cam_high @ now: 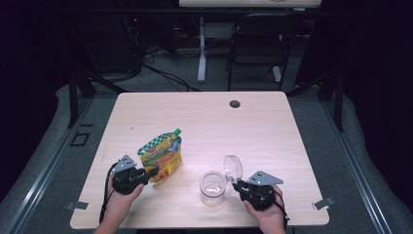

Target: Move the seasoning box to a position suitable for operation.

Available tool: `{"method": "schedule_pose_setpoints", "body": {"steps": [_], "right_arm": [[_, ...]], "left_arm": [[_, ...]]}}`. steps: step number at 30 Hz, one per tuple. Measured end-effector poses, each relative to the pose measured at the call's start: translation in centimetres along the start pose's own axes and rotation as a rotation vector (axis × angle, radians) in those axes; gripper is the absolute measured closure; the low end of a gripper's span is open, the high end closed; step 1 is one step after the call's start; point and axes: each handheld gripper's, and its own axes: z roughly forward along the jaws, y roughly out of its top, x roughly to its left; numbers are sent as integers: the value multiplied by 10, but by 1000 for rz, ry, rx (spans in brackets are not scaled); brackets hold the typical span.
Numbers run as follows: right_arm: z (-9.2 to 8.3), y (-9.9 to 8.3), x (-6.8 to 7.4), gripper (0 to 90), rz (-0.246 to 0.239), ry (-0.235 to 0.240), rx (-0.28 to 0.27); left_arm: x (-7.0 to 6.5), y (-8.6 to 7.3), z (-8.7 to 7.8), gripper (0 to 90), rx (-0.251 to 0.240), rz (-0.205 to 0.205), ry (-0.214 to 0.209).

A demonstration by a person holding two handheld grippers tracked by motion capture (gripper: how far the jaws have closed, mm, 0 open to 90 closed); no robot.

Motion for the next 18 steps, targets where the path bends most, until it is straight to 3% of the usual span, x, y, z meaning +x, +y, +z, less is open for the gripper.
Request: {"method": "schedule_pose_setpoints", "body": {"steps": [7,11,18], "right_arm": [[0,0,0,768,2,11,12],[1,2,0,763,6,17,7],[5,3,0,755,0,27,19]], "left_arm": [[-11,-9,-11,776,21,21,-61],[-13,-13,-10,774,56,22,-72],[-10,-15,-10,762,42,-6,-107]]}}
